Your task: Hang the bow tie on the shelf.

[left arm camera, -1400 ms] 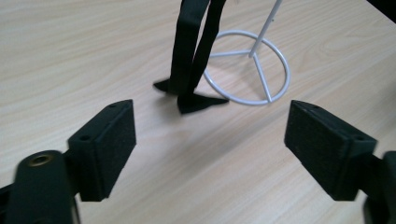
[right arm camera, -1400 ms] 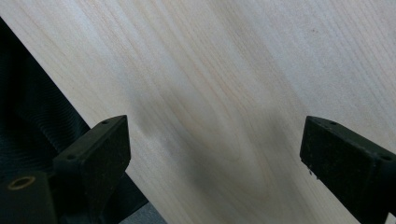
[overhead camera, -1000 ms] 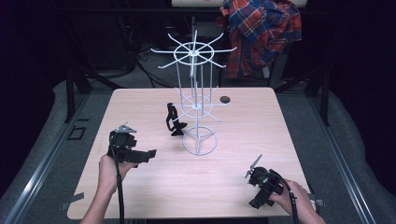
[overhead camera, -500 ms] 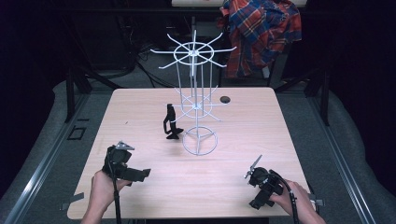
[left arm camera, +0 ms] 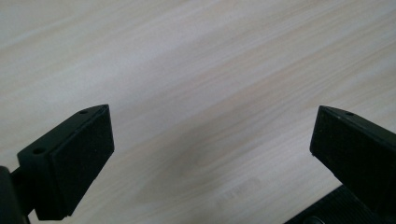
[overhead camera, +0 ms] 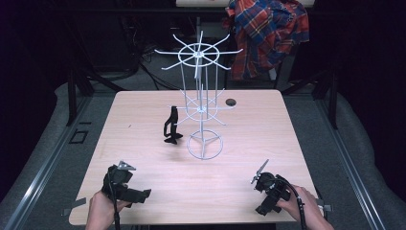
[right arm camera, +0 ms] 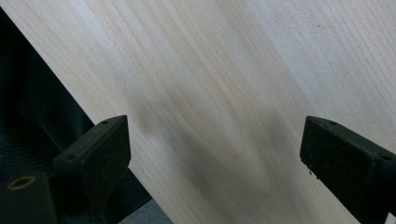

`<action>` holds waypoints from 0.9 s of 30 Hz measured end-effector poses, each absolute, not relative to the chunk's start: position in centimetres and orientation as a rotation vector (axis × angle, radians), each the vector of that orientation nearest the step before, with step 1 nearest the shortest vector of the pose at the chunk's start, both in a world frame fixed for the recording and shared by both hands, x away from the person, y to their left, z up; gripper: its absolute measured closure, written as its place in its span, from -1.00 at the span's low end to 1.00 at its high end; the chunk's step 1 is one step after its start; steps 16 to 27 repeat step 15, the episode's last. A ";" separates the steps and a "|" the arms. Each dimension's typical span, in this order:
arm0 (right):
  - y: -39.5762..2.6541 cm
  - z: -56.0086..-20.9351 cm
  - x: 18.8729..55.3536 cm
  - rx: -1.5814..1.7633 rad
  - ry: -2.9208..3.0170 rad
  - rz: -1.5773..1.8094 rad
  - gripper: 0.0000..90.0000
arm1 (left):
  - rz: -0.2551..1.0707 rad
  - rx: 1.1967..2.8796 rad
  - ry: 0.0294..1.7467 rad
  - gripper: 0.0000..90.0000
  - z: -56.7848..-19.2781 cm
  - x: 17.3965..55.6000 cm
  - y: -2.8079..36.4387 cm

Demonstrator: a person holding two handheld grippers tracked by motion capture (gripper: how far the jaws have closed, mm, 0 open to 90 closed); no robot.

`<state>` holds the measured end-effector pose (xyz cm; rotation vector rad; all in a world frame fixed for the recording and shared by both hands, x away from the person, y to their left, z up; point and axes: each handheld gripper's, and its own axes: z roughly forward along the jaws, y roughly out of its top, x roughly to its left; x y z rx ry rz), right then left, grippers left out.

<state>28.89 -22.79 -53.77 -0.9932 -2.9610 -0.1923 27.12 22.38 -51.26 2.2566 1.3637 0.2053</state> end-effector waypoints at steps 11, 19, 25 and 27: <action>-22.7 -53.7 28.9 -0.987 -2.960 -0.204 -0.82 | 0.094 2.362 1.302 -1.00 -52.6 27.3 21.1; -22.7 -53.9 29.1 -0.988 -2.947 -0.198 -0.82 | 0.096 2.368 1.290 -1.00 -52.6 27.6 21.3; -22.7 -53.9 29.1 -0.988 -2.947 -0.198 -0.82 | 0.096 2.368 1.290 -1.00 -52.6 27.6 21.3; -22.7 -53.9 29.1 -0.988 -2.947 -0.198 -0.82 | 0.096 2.368 1.290 -1.00 -52.6 27.6 21.3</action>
